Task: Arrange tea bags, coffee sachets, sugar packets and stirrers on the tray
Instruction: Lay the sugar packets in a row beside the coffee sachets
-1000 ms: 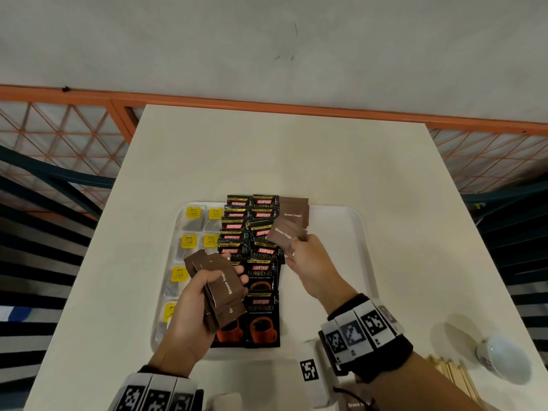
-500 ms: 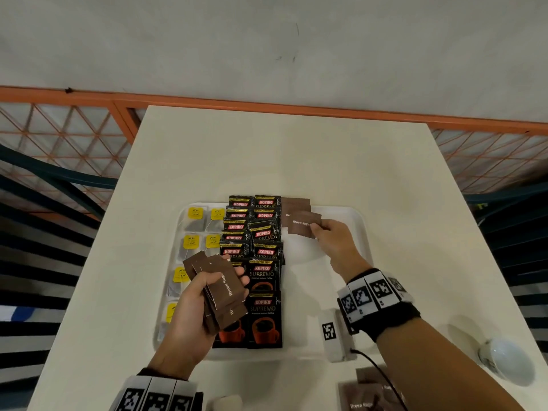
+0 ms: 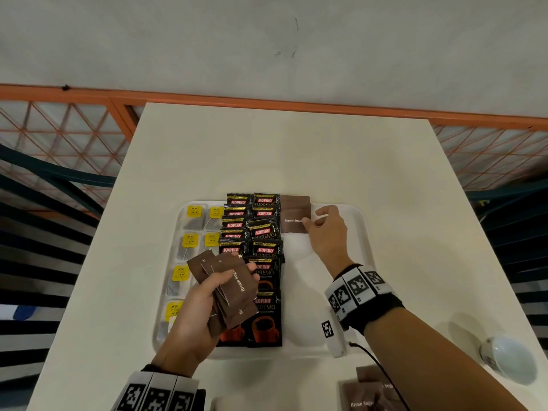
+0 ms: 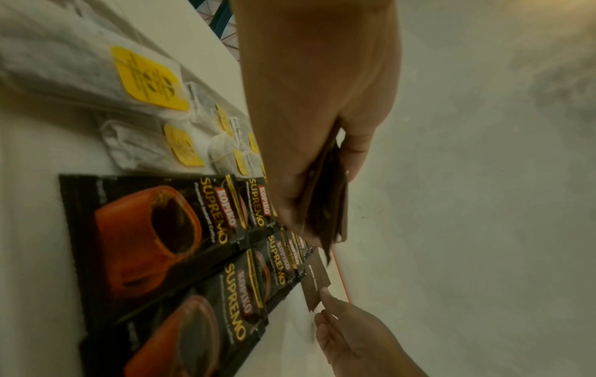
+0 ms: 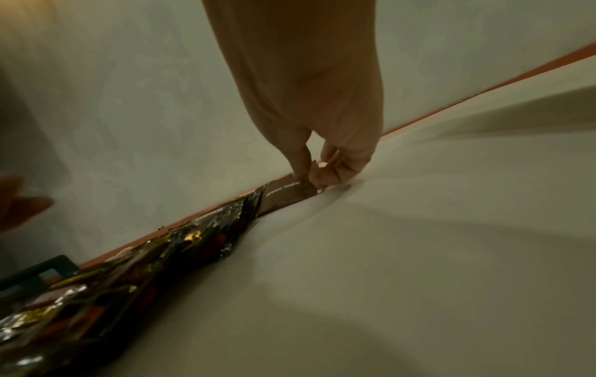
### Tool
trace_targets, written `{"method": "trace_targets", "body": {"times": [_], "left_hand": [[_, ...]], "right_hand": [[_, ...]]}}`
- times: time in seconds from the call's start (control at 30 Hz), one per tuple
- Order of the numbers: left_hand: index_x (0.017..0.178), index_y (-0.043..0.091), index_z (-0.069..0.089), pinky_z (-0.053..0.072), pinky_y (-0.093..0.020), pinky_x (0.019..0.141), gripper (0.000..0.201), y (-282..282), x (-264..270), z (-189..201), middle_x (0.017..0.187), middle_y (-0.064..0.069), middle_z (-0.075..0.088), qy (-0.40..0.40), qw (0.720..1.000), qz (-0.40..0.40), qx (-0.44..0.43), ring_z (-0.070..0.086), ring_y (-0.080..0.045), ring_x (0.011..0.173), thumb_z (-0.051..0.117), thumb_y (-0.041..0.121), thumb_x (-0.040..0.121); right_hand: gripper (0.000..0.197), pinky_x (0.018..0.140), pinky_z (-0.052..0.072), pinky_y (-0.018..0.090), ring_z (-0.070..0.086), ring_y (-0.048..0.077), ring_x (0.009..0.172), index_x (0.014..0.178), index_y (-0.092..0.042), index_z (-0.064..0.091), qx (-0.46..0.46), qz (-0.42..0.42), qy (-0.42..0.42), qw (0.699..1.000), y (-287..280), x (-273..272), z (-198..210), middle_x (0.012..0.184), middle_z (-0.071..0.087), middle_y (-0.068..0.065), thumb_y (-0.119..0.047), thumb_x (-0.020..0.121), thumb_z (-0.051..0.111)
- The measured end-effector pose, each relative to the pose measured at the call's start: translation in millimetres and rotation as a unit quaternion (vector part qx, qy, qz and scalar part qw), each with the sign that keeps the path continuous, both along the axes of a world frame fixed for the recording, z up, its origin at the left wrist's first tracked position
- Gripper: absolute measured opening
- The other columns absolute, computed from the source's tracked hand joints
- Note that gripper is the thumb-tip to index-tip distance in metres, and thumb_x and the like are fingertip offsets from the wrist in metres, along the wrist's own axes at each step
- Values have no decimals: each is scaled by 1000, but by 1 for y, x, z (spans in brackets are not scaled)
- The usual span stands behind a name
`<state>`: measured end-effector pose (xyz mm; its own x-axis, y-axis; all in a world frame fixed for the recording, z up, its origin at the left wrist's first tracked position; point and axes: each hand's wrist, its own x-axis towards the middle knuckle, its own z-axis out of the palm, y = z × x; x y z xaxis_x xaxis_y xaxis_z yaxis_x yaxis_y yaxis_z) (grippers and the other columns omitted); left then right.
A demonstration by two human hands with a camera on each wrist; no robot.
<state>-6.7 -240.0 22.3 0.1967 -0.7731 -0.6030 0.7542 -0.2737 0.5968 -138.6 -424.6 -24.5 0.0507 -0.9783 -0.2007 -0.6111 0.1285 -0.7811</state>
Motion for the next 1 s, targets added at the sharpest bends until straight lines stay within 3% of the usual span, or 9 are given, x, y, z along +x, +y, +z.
{"method": "trace_targets", "body": {"times": [0.1, 0.2, 0.37, 0.47, 0.63, 0.73, 0.8, 0.9, 1.0], "left_hand": [[124, 18, 58, 57, -36, 67, 40, -5, -2, 1, 112, -9, 70, -21, 1000, 3, -8, 69, -25, 98, 52, 14, 85], [117, 26, 62, 58, -35, 60, 35, -10, -5, 4, 105, -5, 72, -50, 999, 11, -15, 70, -21, 88, 55, 12, 86], [118, 21, 61, 56, -31, 54, 45, -13, -10, 6, 93, -5, 74, -101, 994, 16, -30, 71, -18, 78, 63, 18, 73], [113, 16, 63, 56, -30, 56, 34, -11, -10, 3, 91, -7, 74, -112, 993, 26, -18, 71, -19, 78, 62, 17, 79], [97, 17, 65, 54, -27, 54, 21, -6, -7, 1, 81, -4, 74, -120, 992, 38, -11, 69, -18, 73, 58, 3, 83], [96, 13, 66, 54, -26, 54, 17, -5, -6, -1, 75, -4, 73, -115, 993, 39, 1, 68, -18, 70, 57, 5, 85], [99, 13, 65, 54, -26, 55, 16, -6, -7, 1, 79, -7, 73, -99, 995, 35, -2, 69, -17, 71, 55, 9, 88], [101, 17, 65, 56, -27, 55, 17, -8, -10, 4, 84, -6, 74, -76, 996, 31, -22, 71, -17, 73, 53, 16, 90], [103, 19, 64, 58, -27, 61, 19, -8, -12, 7, 89, -4, 75, -93, 995, 30, -30, 71, -15, 78, 54, 16, 88]], "right_hand": [[23, 62, 35, 18, 51, 14, 80, 106, -7, 53, -7, 32, -8, 999, 13, 1, 14, 91, 59, 5, -23, 90, 58], [19, 65, 38, 17, 53, 9, 72, 96, -15, 56, 51, 144, -36, 988, 36, 5, 35, 80, 56, -6, -33, 93, 50], [18, 52, 42, 17, 54, 7, 62, 99, -14, 60, 187, 300, -164, 921, 72, 5, 59, 79, 60, -5, -30, 90, 56], [15, 53, 47, 19, 58, 10, 71, 102, -6, 57, 198, 288, -213, 913, 80, 4, 60, 88, 62, 1, -15, 90, 57], [16, 65, 60, 29, 64, 20, 85, 95, -15, 50, 250, 181, -330, 892, 84, 1, 60, 97, 60, 4, -1, 89, 55], [18, 77, 57, 32, 62, 14, 86, 84, -17, 55, 112, 171, -297, 933, 86, -3, 55, 90, 62, 2, -1, 84, 63], [23, 80, 51, 22, 59, 6, 86, 77, -24, 59, -21, 205, -232, 951, 87, -7, 52, 86, 60, -6, -3, 78, 69], [20, 87, 45, 11, 53, 2, 101, 87, -21, 70, -131, 290, -158, 935, 91, -11, 46, 100, 56, -10, -7, 73, 67], [27, 90, 38, 3, 47, -2, 110, 99, -19, 72, -132, 338, -116, 925, 92, -16, 41, 110, 53, -6, -6, 77, 62]]}}
